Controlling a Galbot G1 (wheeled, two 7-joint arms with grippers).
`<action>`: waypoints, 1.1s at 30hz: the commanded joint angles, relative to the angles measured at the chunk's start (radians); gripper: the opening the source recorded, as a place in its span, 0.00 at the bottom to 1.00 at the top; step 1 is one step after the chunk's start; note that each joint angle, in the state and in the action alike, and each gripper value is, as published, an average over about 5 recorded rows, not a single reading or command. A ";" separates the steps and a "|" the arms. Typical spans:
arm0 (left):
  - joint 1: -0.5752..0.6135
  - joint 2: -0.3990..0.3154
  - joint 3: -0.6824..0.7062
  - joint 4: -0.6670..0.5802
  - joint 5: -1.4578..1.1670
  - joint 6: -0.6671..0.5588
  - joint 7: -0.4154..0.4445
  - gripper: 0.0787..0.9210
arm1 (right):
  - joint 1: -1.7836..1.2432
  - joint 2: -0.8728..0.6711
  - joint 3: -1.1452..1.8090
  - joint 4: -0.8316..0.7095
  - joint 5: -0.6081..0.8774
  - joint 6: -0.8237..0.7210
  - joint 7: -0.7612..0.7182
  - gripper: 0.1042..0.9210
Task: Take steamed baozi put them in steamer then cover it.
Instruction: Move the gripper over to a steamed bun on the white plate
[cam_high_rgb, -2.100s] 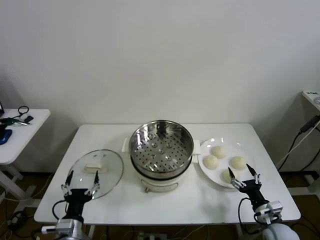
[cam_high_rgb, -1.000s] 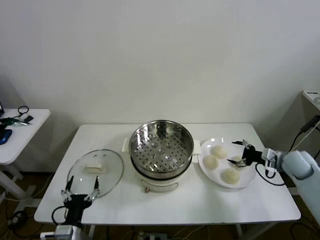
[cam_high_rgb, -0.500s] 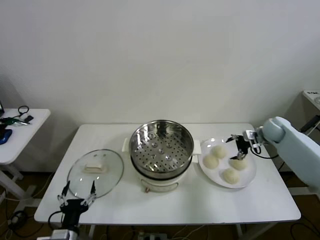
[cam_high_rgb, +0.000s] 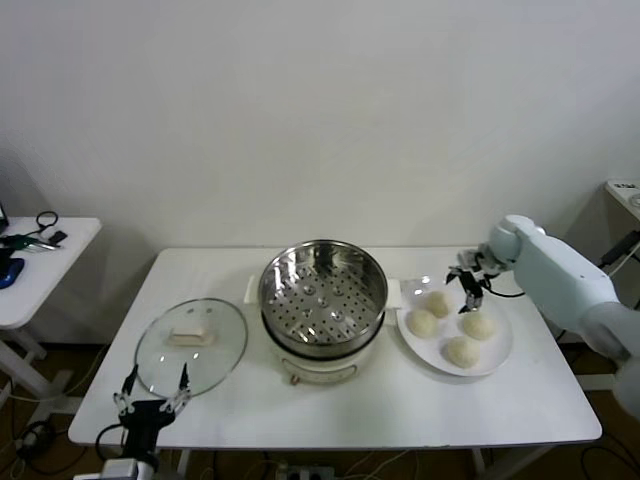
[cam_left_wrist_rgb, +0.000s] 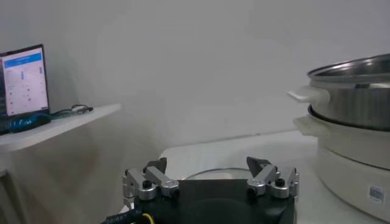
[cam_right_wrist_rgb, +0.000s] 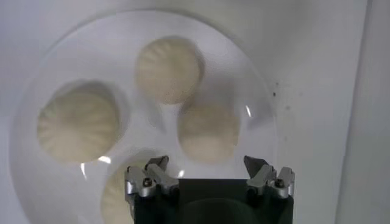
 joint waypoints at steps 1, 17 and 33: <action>0.001 0.002 -0.004 0.011 0.000 -0.001 0.000 0.88 | 0.027 0.103 -0.021 -0.122 -0.030 0.012 -0.003 0.88; 0.011 0.003 -0.035 0.003 0.004 -0.003 0.004 0.88 | 0.010 0.152 -0.022 -0.178 -0.050 0.013 -0.015 0.86; 0.005 0.001 -0.031 -0.016 0.009 0.006 -0.003 0.88 | 0.000 0.155 0.075 -0.197 -0.112 0.025 -0.019 0.71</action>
